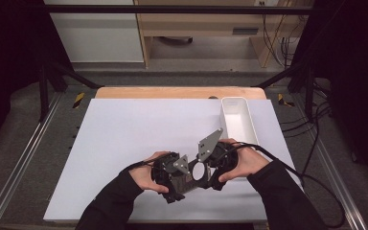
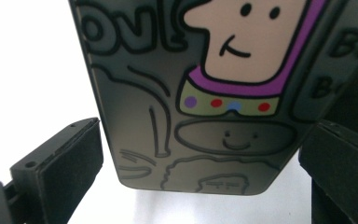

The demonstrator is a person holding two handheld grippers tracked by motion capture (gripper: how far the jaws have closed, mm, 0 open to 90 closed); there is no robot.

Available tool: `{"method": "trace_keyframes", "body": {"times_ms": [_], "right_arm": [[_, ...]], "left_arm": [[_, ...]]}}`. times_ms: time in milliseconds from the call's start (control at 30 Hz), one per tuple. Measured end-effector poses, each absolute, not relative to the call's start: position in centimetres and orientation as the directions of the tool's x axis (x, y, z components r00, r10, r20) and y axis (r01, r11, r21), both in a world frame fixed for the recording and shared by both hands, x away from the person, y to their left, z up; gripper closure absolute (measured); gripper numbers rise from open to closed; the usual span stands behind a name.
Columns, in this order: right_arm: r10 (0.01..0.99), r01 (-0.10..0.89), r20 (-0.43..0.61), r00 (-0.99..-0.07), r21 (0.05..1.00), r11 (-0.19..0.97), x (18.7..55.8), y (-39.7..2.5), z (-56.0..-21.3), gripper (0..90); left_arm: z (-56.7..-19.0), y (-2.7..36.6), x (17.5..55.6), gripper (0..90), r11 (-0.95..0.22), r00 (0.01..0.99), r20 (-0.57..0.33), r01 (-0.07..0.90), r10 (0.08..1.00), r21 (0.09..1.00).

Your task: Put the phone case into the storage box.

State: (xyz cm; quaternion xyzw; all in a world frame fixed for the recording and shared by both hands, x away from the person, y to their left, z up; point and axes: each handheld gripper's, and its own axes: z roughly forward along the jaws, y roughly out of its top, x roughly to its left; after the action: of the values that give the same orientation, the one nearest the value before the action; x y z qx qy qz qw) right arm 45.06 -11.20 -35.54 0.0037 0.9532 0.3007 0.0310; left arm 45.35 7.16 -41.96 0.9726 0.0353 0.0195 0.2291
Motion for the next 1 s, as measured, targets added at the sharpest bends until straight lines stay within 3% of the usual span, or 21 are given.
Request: {"method": "trace_keyframes", "body": {"times_ms": [400, 700, 1000], "right_arm": [[0.013, -0.026, -0.065, -0.998, 0.561, 0.827, 45.12, -10.48, -35.33, 12.2], [0.01, -0.029, -0.067, -0.998, 0.557, 0.83, 45.1, -10.48, -35.32, 12.2], [0.009, -0.034, -0.074, -0.997, 0.563, 0.826, 45.0, -10.56, -35.26, 12.0]], "left_arm": [[-42.33, 6.59, 45.27, 1.2, -0.905, 0.997, 0.028, 0.048, 0.066, 0.422], [-42.42, 6.48, 45.12, 10.4, -0.911, 0.997, 0.053, 0.029, 0.056, 0.412], [-42.27, 6.61, 44.98, 11.3, -0.907, 0.996, 0.072, 0.015, 0.05, 0.42]]}}
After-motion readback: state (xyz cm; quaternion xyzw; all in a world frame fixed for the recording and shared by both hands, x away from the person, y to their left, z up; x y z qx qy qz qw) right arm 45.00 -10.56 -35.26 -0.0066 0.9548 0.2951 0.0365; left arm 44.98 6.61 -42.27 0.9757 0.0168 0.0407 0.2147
